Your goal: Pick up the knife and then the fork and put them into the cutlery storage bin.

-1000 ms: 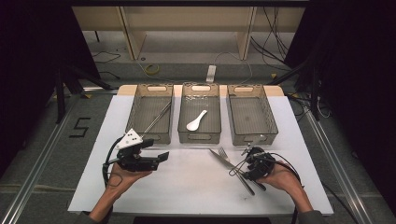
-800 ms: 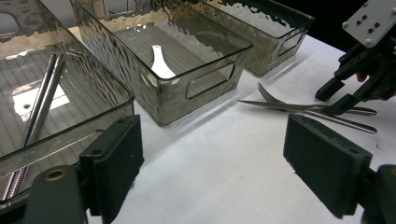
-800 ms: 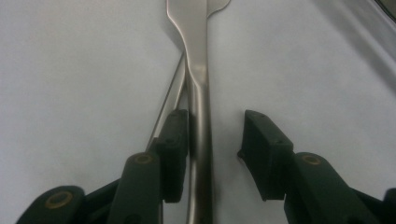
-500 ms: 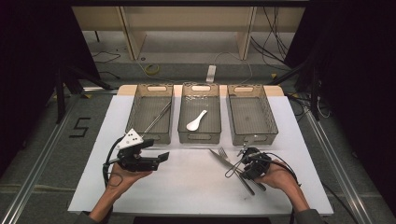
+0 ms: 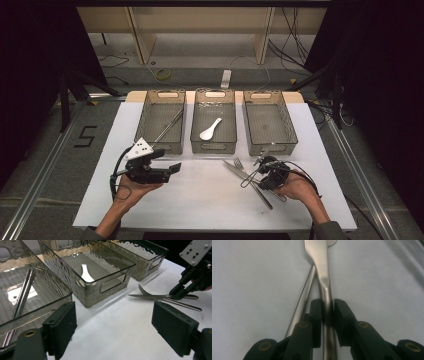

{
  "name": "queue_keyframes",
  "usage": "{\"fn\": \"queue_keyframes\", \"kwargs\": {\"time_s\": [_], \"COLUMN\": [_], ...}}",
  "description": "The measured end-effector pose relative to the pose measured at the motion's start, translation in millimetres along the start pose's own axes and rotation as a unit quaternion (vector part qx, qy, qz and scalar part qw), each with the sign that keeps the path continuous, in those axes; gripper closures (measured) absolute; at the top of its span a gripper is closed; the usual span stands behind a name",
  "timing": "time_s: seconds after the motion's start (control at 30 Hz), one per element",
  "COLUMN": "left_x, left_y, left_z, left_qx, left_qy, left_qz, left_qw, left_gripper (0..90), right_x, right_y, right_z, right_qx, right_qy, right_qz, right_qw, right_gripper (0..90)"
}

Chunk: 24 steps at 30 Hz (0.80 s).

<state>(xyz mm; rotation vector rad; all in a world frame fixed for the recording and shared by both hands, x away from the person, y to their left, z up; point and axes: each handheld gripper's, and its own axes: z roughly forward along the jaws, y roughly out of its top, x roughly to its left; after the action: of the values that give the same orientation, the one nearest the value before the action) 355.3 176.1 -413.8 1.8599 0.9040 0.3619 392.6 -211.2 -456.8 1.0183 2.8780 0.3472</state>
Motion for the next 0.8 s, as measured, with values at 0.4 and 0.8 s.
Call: {"fn": "queue_keyframes", "kwargs": {"time_s": [0.4, 0.8], "left_x": [0.2, 1.0], "left_y": [0.0, 0.1], "left_z": [-0.3, -0.6], "left_qx": [0.0, -0.004], "left_qy": [0.0, -0.002], "left_qz": [-0.001, -0.008], "left_qw": [1.0, 1.0], "left_gripper": [19.6, 19.7], "right_x": [-0.3, -1.0], "right_y": [-0.7, -4.8], "right_z": [-1.6, -20.9], "right_qx": [-0.004, -0.048], "right_qy": [0.005, 0.021], "right_qz": [-0.018, -0.03], "right_qw": [0.9998, 0.9982], "right_gripper": [80.7, 80.7]}}
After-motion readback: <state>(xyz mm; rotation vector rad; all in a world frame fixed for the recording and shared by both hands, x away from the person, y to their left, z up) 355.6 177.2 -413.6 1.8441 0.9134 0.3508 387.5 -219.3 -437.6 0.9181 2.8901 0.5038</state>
